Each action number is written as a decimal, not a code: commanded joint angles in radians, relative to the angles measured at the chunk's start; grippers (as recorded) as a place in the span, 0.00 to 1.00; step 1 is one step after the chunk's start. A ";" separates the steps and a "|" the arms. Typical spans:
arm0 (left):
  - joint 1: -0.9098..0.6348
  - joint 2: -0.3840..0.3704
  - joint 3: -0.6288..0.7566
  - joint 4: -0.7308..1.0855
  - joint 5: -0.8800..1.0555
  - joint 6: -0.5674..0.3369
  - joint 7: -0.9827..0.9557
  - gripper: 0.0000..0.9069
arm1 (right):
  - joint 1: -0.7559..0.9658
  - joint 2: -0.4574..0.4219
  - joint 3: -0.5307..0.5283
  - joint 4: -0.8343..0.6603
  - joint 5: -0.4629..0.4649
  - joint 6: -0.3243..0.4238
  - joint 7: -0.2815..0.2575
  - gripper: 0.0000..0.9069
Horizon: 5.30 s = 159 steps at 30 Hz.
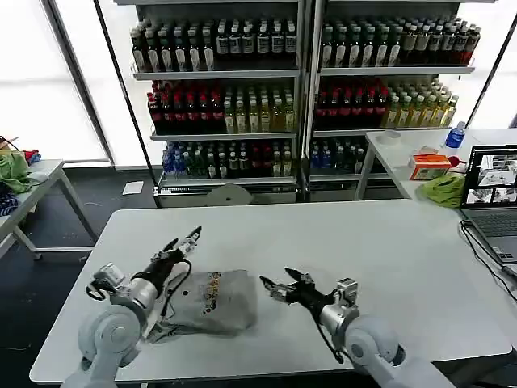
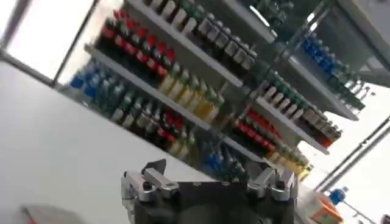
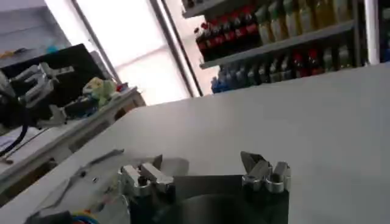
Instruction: Fold and organize the clothes.
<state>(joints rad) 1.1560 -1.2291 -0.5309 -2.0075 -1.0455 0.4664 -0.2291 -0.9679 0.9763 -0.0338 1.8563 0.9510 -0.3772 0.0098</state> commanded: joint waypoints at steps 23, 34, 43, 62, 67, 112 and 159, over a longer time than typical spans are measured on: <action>0.104 0.010 -0.135 0.014 0.179 -0.044 0.128 1.00 | 0.081 0.149 -0.189 -0.121 0.116 -0.019 0.048 0.00; 0.106 0.007 -0.139 0.026 0.181 -0.048 0.130 1.00 | 0.062 0.096 -0.117 -0.084 -0.007 0.000 0.005 0.00; 0.121 0.017 -0.150 0.026 0.178 -0.050 0.135 1.00 | -0.093 -0.041 0.128 0.000 -0.205 -0.092 -0.015 0.00; 0.129 0.030 -0.141 -0.011 0.164 -0.043 0.126 1.00 | -0.258 -0.164 0.435 0.074 -0.360 -0.112 -0.033 1.00; 0.129 0.033 -0.141 -0.011 0.160 -0.043 0.128 1.00 | -0.248 -0.154 0.465 0.084 -0.348 -0.073 -0.009 1.00; 0.207 -0.019 -0.165 -0.050 0.168 -0.057 0.142 1.00 | -0.130 0.122 0.138 0.195 -0.445 0.181 0.254 1.00; 0.528 -0.124 -0.153 -0.179 0.818 -0.688 0.351 1.00 | -0.595 0.145 0.570 0.149 -0.539 0.548 -0.084 1.00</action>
<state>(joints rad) 1.6005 -1.3008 -0.6852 -2.1276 -0.3864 -0.1477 0.0968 -1.5306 1.1016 0.5349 1.9990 0.4174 0.1539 -0.0581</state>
